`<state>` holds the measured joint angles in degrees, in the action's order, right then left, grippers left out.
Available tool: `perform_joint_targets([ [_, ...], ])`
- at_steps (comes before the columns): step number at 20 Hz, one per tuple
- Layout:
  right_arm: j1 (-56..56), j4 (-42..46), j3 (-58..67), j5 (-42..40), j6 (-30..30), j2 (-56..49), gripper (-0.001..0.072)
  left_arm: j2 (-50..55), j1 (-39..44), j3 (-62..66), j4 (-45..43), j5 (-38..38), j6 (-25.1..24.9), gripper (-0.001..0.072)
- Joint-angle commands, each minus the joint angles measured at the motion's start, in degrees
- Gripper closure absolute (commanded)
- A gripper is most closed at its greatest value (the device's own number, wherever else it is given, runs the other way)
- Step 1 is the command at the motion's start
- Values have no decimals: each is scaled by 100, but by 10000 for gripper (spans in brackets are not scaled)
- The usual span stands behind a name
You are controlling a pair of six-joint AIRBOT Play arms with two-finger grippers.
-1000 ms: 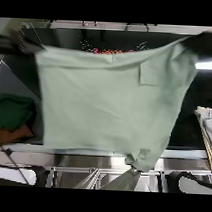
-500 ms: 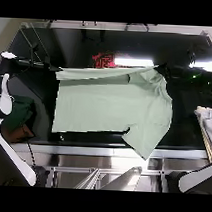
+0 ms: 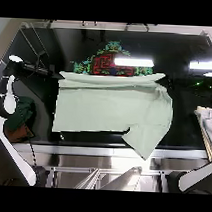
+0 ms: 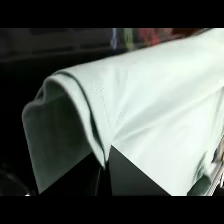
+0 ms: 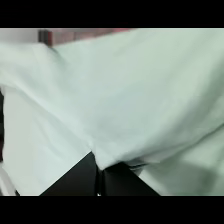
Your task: Fold the shirts.
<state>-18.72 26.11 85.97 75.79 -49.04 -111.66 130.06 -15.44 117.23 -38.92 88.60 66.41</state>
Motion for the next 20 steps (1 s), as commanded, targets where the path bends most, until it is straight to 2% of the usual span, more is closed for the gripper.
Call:
perform_joint_targets([
  [1, 35, 518, 0, 223, -68, -39, 694, 7, 48, -7, -468, 343, 52, 692],
  [2, 57, 529, 0, 227, -162, -55, 674, 4, 48, -7, -457, 422, 79, 690],
  [3, 63, 590, 0, 225, -291, -57, 540, 2, 48, -7, -448, 562, 94, 528],
  [4, 61, 704, 0, 264, -479, -48, 442, -11, 48, -7, -448, 715, 245, 402],
  [5, 42, 831, 2, 334, -684, -37, 411, -35, 39, -2, -452, 881, 313, 396],
  [8, -173, 1255, 7, 866, -1128, 136, 416, -302, -221, 7, -474, 1217, 710, 400],
  [9, -278, 1408, 7, 1088, -1246, 251, 422, -461, -352, 7, -522, 1235, 772, 427],
  [11, -487, 1812, -111, 1493, -1405, 619, 486, -944, -621, -133, -817, 1263, 920, 427],
  [14, -726, 2044, -1027, 1390, -1322, 1510, 484, -2103, -693, -1722, -2142, 1228, 929, 427],
  [16, -870, 2037, -1945, 1058, -1314, 2203, 478, -2848, -549, -3202, -2874, 833, 931, 426],
  [18, -907, 2017, -2844, 638, -1314, 2916, 383, -3386, -323, -4544, -3047, 195, 887, 425],
  [20, -898, 1976, -3530, 361, -1316, 3499, 385, -3578, -74, -5318, -3038, -367, 863, 425],
])
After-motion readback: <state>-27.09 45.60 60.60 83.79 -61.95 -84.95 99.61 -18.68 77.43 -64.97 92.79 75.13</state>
